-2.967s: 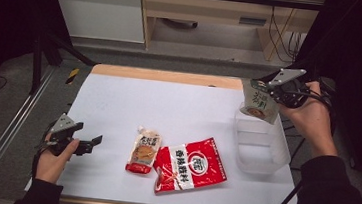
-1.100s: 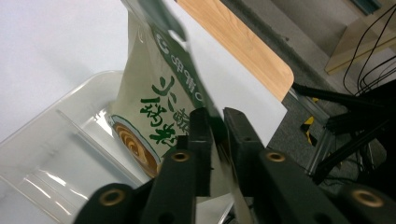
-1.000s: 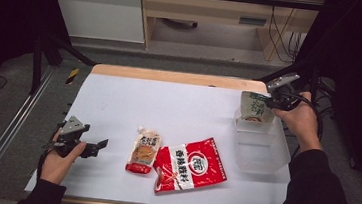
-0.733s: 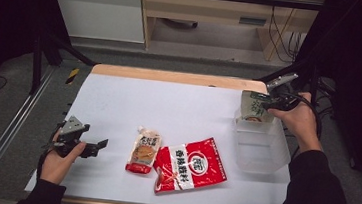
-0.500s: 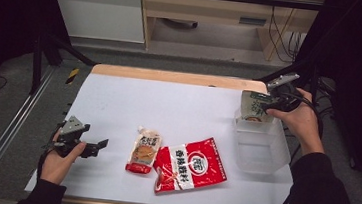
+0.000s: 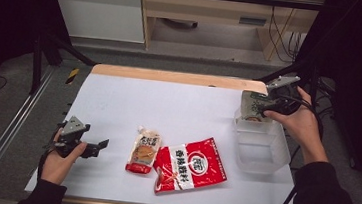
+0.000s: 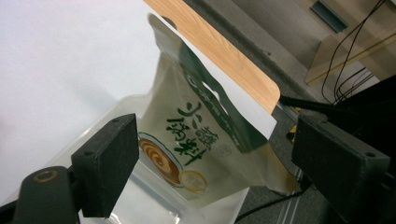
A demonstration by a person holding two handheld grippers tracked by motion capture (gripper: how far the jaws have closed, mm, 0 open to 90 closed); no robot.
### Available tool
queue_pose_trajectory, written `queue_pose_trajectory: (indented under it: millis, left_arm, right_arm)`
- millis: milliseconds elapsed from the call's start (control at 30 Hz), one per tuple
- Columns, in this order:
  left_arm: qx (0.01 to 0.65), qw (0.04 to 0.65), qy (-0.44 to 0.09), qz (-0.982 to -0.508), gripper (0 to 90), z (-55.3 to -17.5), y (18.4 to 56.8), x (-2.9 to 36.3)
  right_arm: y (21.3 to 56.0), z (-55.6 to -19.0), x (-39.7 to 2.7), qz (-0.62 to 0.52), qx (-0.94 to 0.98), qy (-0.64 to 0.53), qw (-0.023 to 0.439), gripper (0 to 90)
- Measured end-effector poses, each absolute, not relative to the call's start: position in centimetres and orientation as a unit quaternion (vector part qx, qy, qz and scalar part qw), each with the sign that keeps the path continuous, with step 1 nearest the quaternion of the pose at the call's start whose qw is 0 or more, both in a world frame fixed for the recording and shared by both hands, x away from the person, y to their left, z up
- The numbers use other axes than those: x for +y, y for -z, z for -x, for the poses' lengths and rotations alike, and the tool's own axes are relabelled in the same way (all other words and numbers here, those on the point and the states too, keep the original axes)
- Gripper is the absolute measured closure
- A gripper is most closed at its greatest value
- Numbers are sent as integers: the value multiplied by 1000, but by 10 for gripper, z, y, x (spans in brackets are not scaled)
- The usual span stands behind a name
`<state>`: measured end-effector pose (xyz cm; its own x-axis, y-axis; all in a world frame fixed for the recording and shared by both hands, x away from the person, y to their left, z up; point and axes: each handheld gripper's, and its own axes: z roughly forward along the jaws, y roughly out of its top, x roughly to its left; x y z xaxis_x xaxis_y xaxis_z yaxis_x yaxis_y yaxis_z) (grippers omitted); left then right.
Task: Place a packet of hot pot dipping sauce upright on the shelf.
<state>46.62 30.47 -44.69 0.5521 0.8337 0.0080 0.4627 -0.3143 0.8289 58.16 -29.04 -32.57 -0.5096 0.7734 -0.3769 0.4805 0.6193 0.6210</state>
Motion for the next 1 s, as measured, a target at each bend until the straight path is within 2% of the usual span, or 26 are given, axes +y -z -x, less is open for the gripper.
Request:
queue_pose_trajectory:
  millis: [633,867,1000]
  left_arm:
    - [414,412,-225,-780,70,-466,447,304]
    - [412,413,-224,-781,69,-466,447,303]
    - [404,411,-223,-786,68,-465,446,301]
  right_arm:
    - [325,-580,-282,-366,840,-232,327,130]
    - [312,-564,-266,-343,836,-256,344,124]
    - [305,-546,-241,-323,833,-278,354,156]
